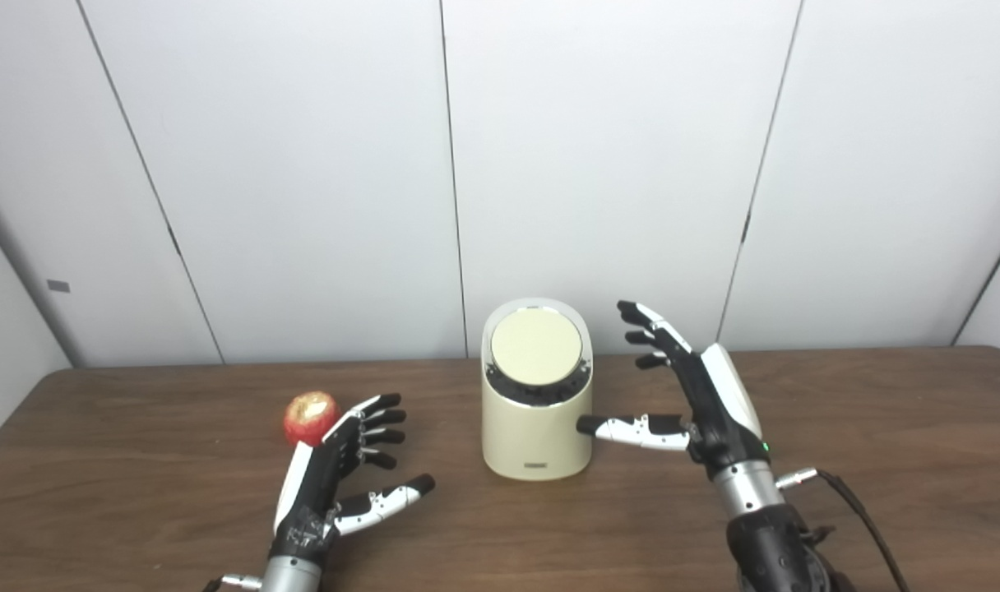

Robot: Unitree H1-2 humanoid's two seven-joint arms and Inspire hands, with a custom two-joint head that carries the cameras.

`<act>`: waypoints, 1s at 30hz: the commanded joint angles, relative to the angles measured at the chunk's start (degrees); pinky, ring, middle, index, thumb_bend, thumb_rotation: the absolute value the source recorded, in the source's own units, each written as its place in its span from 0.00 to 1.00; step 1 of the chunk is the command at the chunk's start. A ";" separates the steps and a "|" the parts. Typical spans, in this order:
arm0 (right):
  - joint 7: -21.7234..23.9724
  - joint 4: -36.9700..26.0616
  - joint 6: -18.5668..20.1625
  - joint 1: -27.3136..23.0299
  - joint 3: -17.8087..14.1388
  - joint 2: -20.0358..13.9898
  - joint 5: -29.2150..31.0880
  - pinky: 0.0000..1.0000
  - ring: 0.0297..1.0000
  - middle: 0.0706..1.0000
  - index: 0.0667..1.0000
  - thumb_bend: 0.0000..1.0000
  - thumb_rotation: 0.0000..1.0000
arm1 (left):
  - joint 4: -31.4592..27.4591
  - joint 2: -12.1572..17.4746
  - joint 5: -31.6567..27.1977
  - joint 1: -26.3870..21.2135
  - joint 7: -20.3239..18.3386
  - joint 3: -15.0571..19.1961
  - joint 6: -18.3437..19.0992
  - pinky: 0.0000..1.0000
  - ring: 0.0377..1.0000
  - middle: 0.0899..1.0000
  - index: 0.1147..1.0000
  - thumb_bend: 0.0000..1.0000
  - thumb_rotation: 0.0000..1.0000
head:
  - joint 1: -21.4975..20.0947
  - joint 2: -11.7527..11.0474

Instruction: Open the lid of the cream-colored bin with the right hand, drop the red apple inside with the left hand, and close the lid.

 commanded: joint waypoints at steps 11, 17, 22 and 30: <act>1.21 -2.10 6.07 -11.46 1.39 -0.90 -5.54 0.65 0.81 0.87 0.89 0.75 0.37 | -0.27 0.01 0.05 -2.60 0.71 -0.08 -2.74 0.59 0.70 0.75 0.81 0.72 0.08 | -0.05 -0.04; 3.98 -1.09 10.70 -16.00 3.14 -1.69 -8.85 0.62 0.78 0.86 0.89 0.75 0.40 | -0.19 -0.12 0.26 -2.60 0.88 -0.15 -2.57 0.59 0.70 0.75 0.81 0.72 0.08 | 0.01 0.08; 5.20 1.98 11.07 -18.74 3.96 -1.36 -7.92 0.64 0.79 0.85 0.88 0.79 0.41 | -0.08 -0.23 -0.26 -2.52 0.55 -0.21 -2.69 0.59 0.71 0.76 0.81 0.72 0.07 | 0.20 0.05; 5.62 6.04 11.56 -21.39 6.36 -1.73 -10.06 0.67 0.80 0.85 0.88 0.85 0.44 | -0.54 -0.25 -0.23 -2.44 0.49 -0.37 -2.58 0.58 0.70 0.75 0.81 0.71 0.08 | 0.26 0.29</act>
